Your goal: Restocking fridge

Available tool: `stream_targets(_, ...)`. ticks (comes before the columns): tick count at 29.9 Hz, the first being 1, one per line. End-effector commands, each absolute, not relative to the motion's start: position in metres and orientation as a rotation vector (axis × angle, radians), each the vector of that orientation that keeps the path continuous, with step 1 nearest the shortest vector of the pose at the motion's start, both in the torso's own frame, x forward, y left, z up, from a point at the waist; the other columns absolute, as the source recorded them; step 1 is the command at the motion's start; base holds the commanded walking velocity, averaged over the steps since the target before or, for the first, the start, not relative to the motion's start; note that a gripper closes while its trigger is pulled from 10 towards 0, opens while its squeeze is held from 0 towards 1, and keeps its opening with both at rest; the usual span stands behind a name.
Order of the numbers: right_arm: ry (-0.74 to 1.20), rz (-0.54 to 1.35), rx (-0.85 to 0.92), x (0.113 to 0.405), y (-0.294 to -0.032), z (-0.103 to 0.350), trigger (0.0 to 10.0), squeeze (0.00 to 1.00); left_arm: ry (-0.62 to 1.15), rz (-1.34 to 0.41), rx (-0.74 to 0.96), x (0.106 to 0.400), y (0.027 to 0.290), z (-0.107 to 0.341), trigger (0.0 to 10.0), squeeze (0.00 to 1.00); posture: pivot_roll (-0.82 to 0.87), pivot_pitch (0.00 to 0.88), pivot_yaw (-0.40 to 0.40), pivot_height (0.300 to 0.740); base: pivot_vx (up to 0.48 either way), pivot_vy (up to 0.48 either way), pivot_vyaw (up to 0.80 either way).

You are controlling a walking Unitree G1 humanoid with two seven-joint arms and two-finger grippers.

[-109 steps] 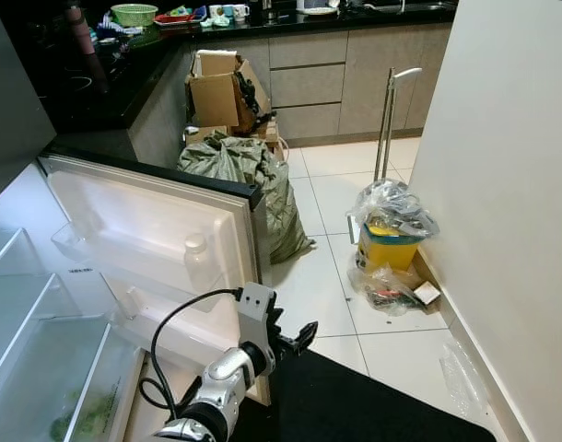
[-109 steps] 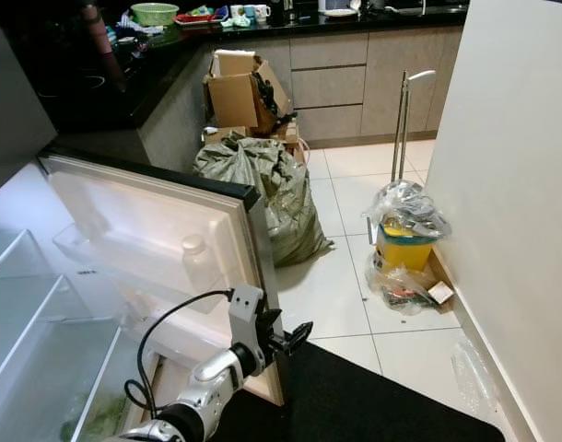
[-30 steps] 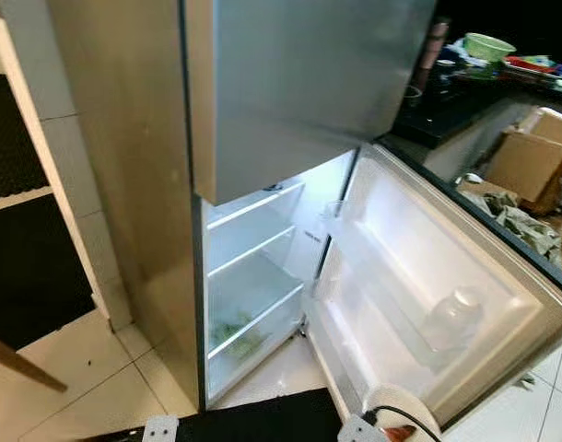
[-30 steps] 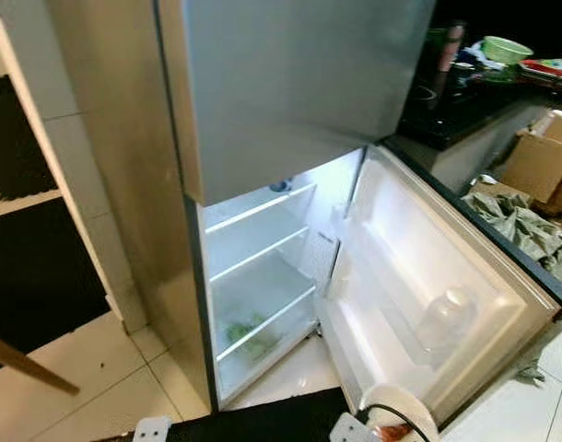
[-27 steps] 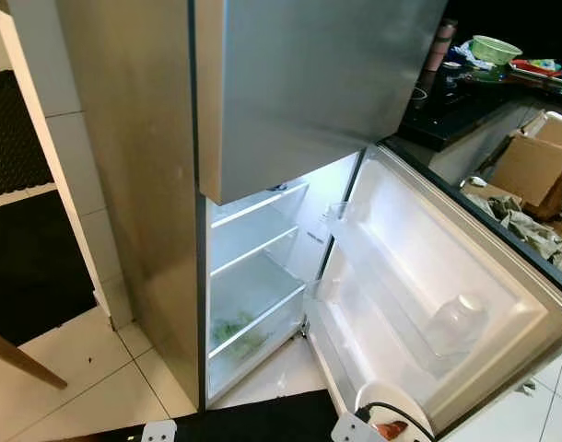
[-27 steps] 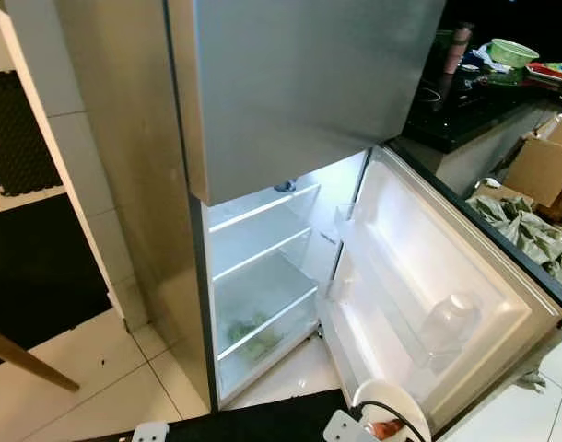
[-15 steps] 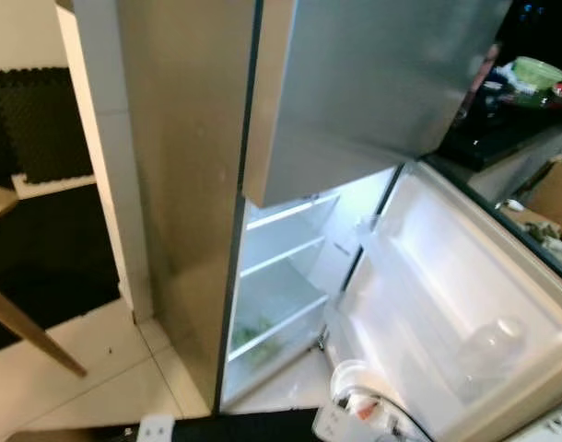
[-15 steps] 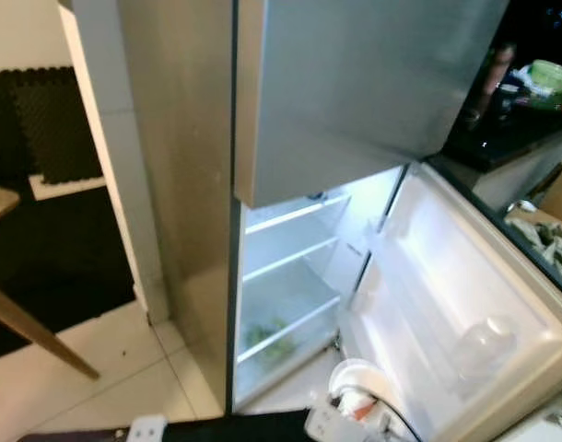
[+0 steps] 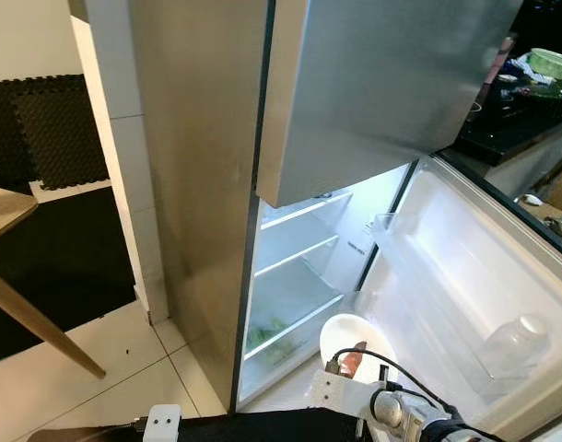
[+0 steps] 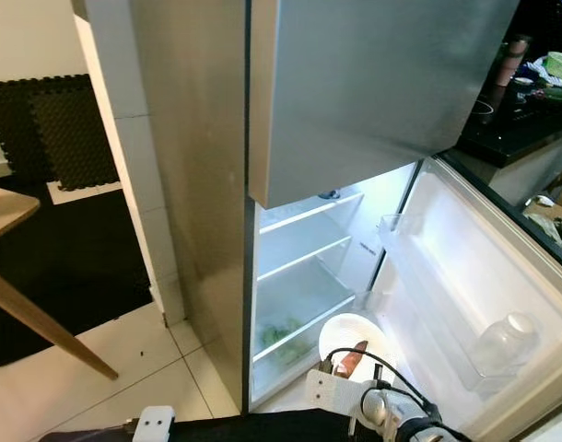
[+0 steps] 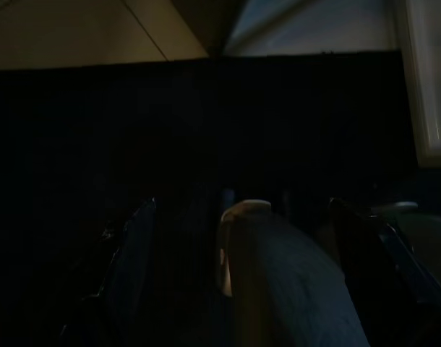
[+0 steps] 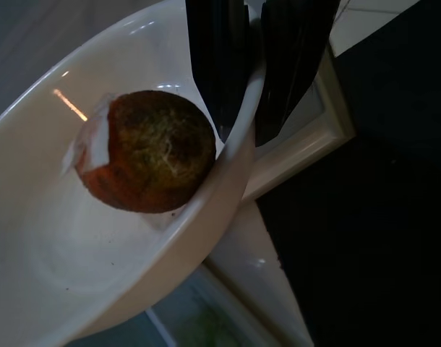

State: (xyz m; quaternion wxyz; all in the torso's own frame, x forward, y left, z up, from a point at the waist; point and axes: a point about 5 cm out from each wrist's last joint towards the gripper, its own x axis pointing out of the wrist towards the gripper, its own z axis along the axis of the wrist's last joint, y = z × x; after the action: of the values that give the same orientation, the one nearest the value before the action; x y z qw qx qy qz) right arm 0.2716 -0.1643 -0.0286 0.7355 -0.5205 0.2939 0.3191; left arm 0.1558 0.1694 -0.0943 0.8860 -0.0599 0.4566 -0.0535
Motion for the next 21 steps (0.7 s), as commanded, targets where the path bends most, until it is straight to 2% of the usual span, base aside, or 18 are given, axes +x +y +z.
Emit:
stream_targets(1,0.575,0.685,-1.168,0.287,-0.165,-0.014,10.0,0.00,0.972,-0.137,-0.109,0.154,0.166,-0.096,10.0,0.00,0.00,0.000,-0.077,0.740,0.000,-0.472,0.00)
stream_targets(5,0.544,0.685,-1.170,0.292,-0.162,-0.009,10.0,0.00,0.971,-0.130,-0.112,0.156,0.164,-0.095,10.0,0.00,-0.01,0.005,-0.074,0.740,0.000,-0.464,0.00)
stream_targets(14,0.463,0.730,-1.195,0.302,-0.150,0.001,10.0,0.00,0.970,-0.122,-0.120,0.156,0.163,-0.095,10.0,0.00,-0.01,0.009,-0.073,0.740,0.000,0.000,0.00)
stream_targets(21,0.328,0.807,-1.209,0.316,-0.135,0.022,10.0,0.00,0.981,-0.127,-0.117,0.152,0.163,-0.097,10.0,0.00,-0.01,0.010,-0.073,0.740,0.000,0.000,0.00)
